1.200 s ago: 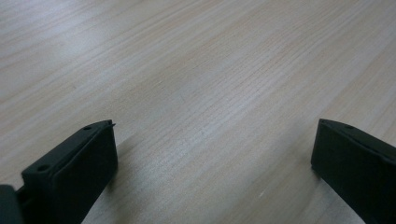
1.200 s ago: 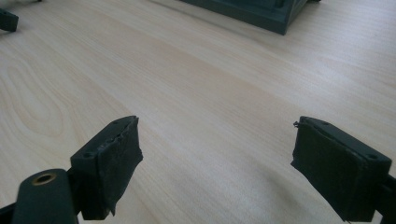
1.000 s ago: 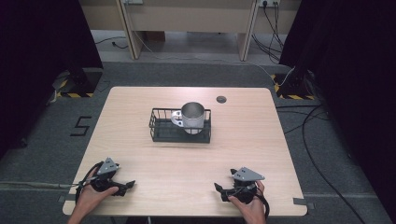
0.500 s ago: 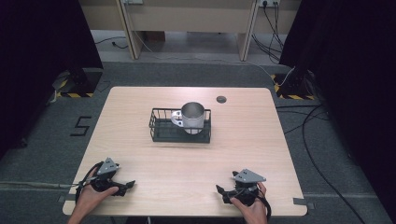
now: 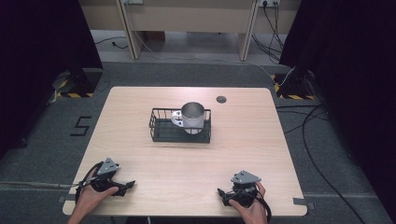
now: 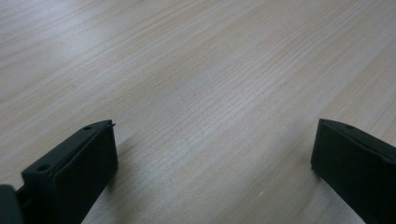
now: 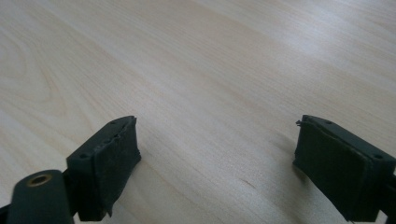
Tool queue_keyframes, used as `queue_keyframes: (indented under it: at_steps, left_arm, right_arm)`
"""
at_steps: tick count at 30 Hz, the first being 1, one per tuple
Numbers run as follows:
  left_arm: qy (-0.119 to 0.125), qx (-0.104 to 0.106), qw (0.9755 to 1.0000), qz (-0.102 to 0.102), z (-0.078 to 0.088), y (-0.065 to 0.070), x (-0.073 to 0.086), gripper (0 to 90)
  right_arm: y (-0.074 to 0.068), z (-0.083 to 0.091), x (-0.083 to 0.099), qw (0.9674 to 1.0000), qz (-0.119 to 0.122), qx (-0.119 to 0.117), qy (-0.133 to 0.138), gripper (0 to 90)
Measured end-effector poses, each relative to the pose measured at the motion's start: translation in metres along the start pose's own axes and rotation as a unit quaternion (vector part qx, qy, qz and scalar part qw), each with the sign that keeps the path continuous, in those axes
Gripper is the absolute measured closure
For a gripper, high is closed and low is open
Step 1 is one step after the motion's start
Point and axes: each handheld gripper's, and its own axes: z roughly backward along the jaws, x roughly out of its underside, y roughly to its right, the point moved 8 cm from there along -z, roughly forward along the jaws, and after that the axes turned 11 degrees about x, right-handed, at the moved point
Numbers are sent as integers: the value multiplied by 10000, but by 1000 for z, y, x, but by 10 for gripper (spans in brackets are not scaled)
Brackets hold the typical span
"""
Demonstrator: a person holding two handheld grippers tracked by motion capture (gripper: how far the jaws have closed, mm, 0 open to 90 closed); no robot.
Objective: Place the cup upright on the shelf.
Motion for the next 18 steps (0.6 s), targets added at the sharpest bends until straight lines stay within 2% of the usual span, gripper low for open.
queue_keyframes:
  at_steps: [2,3,5,18]
  left_arm:
    - [-1,-2,10000,0,0,0,0,0]
    - [0,-2,10000,0,0,0,0,0]
    - [-1,-2,10000,-1,0,0,0,0]
    - [0,-6,10000,-1,0,0,0,0]
  right_arm:
    - [0,-1,0,10000,13,18,-30,74]
    - [-1,-1,2,10000,-18,37,-70,18]
    - [-1,-2,3,10000,5,39,-88,3]
    - [-1,-2,3,10000,10,37,-57,4]
